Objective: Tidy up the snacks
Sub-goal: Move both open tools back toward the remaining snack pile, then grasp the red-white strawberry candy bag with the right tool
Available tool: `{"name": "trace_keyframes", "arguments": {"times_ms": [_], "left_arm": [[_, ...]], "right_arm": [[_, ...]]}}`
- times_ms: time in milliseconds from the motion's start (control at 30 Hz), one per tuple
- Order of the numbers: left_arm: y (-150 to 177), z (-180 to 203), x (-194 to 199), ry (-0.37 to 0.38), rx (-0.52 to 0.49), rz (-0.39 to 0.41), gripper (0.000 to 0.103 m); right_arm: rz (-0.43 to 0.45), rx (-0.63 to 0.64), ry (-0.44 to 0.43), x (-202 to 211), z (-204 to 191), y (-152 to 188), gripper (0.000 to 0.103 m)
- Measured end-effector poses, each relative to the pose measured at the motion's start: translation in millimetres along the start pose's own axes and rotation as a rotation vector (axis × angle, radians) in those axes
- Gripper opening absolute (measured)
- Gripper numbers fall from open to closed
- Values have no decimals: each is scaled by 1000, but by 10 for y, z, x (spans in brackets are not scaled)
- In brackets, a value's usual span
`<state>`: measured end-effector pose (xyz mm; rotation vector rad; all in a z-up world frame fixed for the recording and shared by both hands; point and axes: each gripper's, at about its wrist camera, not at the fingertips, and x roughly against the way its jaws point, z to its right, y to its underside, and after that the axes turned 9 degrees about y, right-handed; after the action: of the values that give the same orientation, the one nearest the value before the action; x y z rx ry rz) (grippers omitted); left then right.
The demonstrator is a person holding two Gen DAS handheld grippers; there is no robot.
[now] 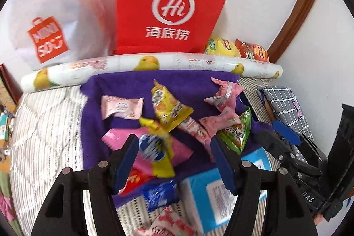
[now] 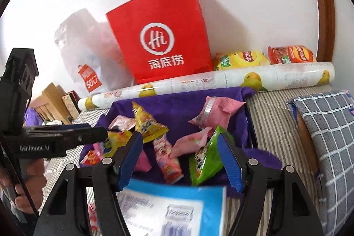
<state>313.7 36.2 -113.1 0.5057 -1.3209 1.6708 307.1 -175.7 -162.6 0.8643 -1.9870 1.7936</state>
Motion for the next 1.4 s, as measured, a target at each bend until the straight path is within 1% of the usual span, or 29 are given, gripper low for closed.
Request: {"name": "trace_keyframes", "arguments": {"times_ms": [167,267,400,500,567,767,867,1000,1200,1267,1367,1400], "left_arm": [[225,-110,287,-22,14,51,65],[359,-185,396,-33,36,70,65],[537,-287,512,-54,54,81,65],[656,-388,559,-60,77,79,65],[737,-476,579,-65,102,68,65],[919,-748,666,-71,167,55,65],[1004,-845,726,-67,178,62,66],[1112,-935,756,-65,175,60,67],[1207,-1071,803,-65,185,61,67],[1231,-1121,822,-58,197,63,67],[1264,-1188,840,-51,207,63,67],[1271,-1198,842,-54,207,64,67]], "right_arm": [[21,14,13,263,-105,153,70],[-10,19,13,344,-149,245,70],[-6,1,28,469,-180,379,70],[-60,-25,-35,510,-223,496,70],[-104,0,-87,516,-320,602,70],[-144,125,-112,559,-757,941,70],[-165,148,-146,565,-937,1082,70],[-187,175,-167,496,-1158,1212,70],[-181,271,-154,376,-1509,1285,70],[-186,313,-124,287,-1619,1321,69],[-203,345,-69,168,-1695,1380,64],[-209,352,-63,120,-1704,1381,64]]}}
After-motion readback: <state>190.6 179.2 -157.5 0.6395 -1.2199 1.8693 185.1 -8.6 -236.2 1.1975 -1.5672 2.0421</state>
